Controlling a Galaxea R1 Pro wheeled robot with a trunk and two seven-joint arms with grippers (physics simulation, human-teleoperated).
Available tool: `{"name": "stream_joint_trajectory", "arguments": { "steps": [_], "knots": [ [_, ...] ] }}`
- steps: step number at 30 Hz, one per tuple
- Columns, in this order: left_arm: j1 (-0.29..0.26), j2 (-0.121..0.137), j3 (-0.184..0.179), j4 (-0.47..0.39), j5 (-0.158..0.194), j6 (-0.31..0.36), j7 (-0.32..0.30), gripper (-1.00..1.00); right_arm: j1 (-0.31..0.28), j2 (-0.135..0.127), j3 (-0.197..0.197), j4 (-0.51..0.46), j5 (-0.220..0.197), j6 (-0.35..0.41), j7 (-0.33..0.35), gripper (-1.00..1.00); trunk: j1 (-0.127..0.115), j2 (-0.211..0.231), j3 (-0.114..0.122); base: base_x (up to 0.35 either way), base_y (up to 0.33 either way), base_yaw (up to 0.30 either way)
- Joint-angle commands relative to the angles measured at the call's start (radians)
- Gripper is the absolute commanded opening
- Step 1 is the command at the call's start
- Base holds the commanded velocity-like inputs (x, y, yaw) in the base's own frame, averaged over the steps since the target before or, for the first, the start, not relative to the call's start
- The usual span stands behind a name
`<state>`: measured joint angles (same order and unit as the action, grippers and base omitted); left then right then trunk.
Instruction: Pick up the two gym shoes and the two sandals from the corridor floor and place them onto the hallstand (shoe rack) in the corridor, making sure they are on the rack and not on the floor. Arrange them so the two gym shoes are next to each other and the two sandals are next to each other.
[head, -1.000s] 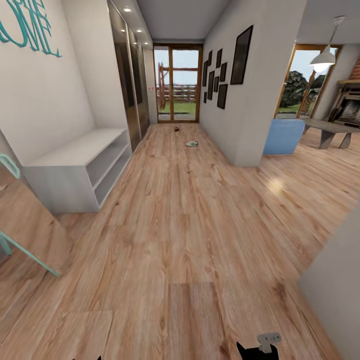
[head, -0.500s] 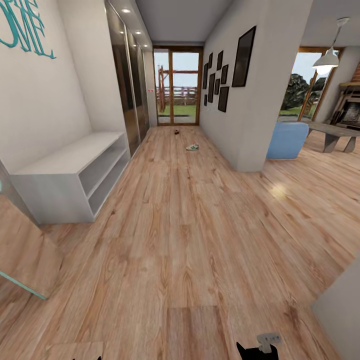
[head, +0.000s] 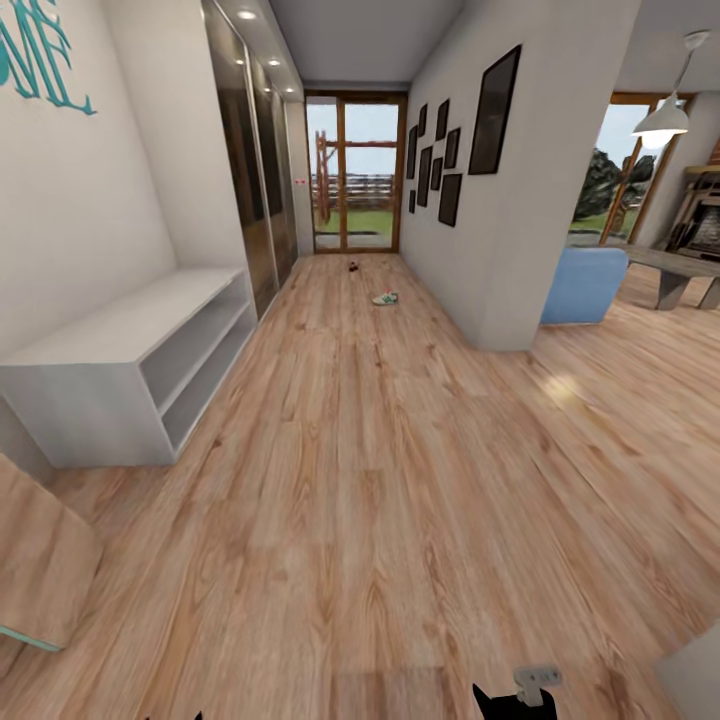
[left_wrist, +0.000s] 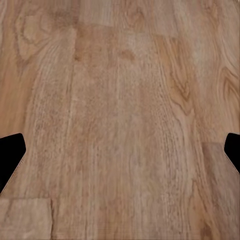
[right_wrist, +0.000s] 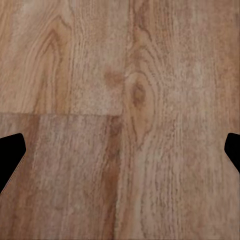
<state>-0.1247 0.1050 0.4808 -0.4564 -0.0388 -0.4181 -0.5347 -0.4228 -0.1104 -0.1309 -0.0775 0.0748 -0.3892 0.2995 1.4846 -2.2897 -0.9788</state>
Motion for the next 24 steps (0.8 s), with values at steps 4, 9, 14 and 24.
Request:
{"name": "stream_joint_trajectory", "arguments": {
  "steps": [4,9,14,24],
  "knots": [
    [-0.001,-0.001,0.008,0.001,-0.004,-0.002,-0.008,1.00,-0.001,0.000,-0.009,0.001,0.008,-0.003,0.004,1.00,0.000,0.000,-0.001,0.338,0.000,0.000],
    [-0.001,-0.001,0.008,0.001,-0.004,-0.002,-0.008,1.00,-0.001,0.000,-0.009,0.001,0.008,-0.003,0.004,1.00,0.000,0.000,-0.001,0.338,0.000,0.000],
    [-0.001,-0.001,0.008,0.001,-0.004,-0.002,-0.008,1.00,-0.001,0.000,-0.009,0.001,0.008,-0.003,0.004,1.00,0.000,0.000,-0.001,0.338,0.000,0.000],
    [-0.001,-0.001,0.009,0.001,-0.002,-0.002,-0.008,1.00,-0.001,0.000,-0.009,0.001,0.008,-0.003,0.004,1.00,0.000,0.000,-0.001,0.338,0.000,0.000]
  ]
}}
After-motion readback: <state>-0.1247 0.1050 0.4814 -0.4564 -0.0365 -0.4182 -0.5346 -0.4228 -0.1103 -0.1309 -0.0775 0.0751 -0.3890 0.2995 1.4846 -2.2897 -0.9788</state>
